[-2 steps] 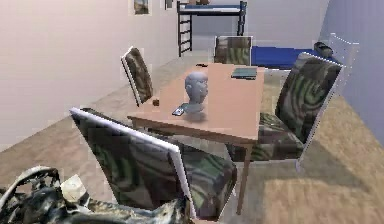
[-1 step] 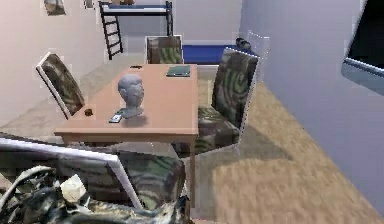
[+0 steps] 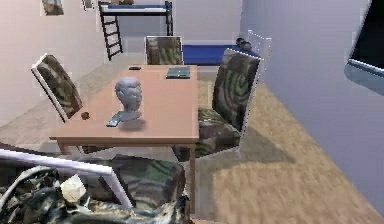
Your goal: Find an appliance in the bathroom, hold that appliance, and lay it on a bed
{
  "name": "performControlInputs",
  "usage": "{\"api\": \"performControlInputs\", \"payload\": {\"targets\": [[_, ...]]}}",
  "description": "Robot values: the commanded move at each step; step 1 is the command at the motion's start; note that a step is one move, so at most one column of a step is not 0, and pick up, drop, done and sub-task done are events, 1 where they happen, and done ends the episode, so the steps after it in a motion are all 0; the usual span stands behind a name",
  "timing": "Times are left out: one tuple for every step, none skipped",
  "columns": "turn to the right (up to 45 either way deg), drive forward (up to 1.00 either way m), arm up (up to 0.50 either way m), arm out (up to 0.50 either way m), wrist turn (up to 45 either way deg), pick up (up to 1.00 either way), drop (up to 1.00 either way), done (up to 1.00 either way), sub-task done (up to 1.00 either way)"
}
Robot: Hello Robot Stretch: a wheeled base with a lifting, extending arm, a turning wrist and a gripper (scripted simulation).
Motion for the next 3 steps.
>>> {"api": "performControlInputs", "payload": {"targets": [[27.0,0.0,0.0,0.0,0.0,0.0,0.0,0.0,0.0],[0.0,1.0,0.0,0.0,0.0,0.0,0.0,0.0,0.0],[0.0,1.0,0.0,0.0,0.0,0.0,0.0,0.0,0.0]]}}
